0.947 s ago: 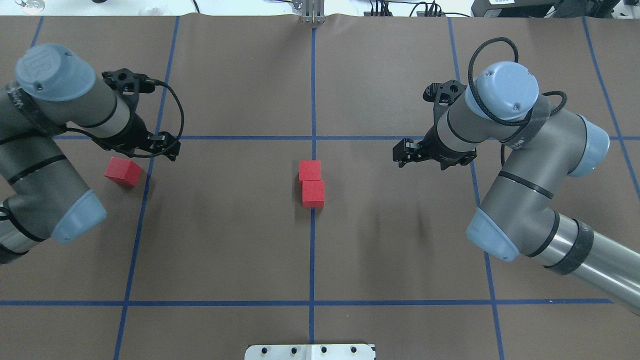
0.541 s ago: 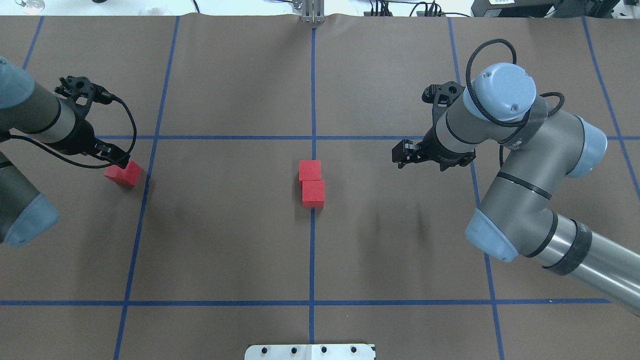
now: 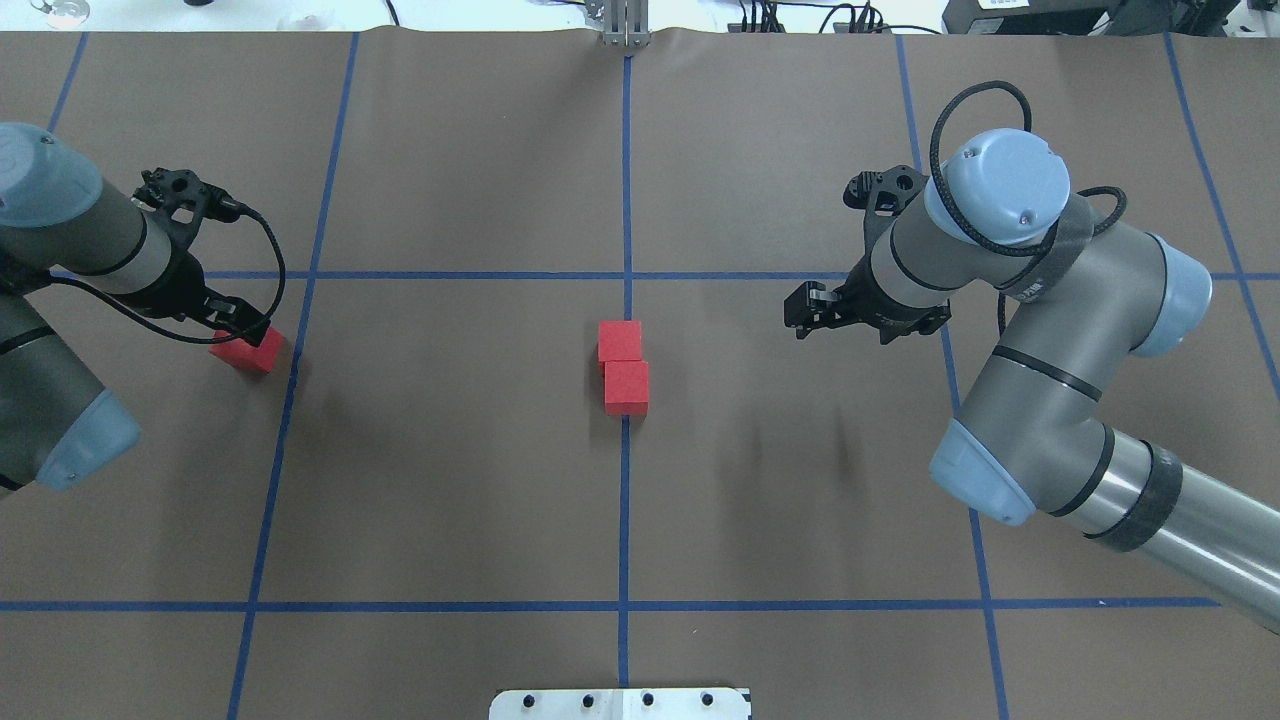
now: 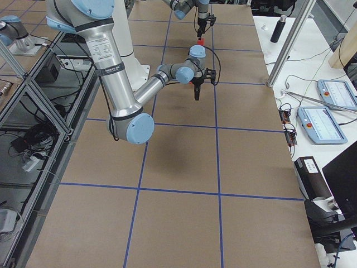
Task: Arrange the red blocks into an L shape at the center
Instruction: 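Grasp the remaining red cube with the left gripper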
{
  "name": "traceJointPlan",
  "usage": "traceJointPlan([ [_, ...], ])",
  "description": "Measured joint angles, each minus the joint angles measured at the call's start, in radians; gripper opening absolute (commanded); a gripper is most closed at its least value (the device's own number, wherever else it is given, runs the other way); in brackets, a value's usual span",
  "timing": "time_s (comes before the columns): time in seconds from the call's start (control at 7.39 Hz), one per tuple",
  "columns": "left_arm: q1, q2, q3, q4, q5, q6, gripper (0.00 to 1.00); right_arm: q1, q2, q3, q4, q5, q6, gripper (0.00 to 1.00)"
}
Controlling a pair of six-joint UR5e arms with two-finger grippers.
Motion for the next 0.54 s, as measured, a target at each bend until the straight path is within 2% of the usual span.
traceJointPlan([
  [0.54,0.018,-0.018,0.045,-0.002,0.000,-0.030,0.98,-0.001,0.001,-0.001,0.000,0.000,0.000,1.00],
])
